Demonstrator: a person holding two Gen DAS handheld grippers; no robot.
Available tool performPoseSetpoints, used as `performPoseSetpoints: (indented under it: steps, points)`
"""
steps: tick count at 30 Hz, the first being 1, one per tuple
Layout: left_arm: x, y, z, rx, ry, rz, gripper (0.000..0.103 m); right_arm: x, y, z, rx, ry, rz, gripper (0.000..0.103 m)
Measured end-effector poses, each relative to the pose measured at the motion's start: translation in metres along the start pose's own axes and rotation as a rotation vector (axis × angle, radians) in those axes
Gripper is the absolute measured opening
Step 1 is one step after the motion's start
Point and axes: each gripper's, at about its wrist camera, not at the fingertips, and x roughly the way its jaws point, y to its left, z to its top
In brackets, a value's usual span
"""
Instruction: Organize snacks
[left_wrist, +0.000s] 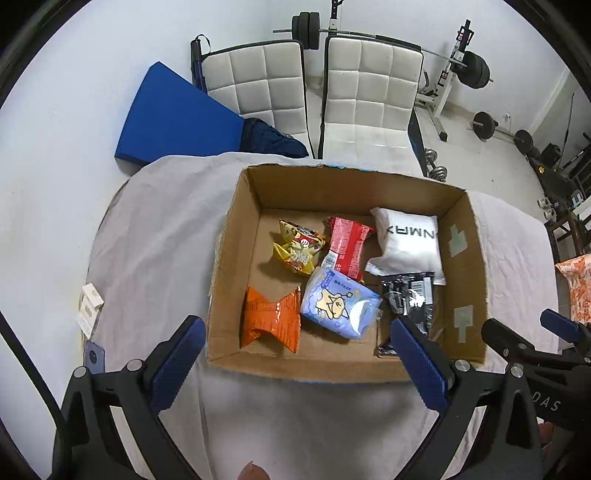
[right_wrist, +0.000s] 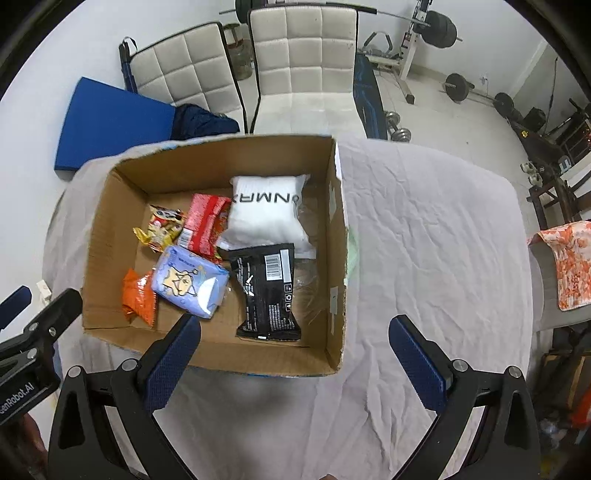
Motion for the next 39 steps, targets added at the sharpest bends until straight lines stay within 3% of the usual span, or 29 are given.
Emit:
performPoseSetpoints:
  steps: [13,19,29,39]
  points:
    - [-0.13,-0.018,-0.037,0.01,-0.126,-0.059,0.103,-0.139,-0.027,-0.056,0.029,-0.147,0.061,0.103]
    - [-0.171,-0.02,-0.056,0.02,-0.141,-0.065,0.103,-0.193,-0.037,-0.081,0.028,-0.194,0.068,0.103]
    - [-0.224,-0.017,-0.068,0.029,-0.201,-0.047,0.103,-0.245,-0.038,-0.095,-0.005,-0.243,0.062,0.103]
    - [-0.232,-0.019,-0.07,0.025,-0.217,-0.048,0.103,-0.264,-0.041,-0.102,-0.015,-0.26,0.053,0.103]
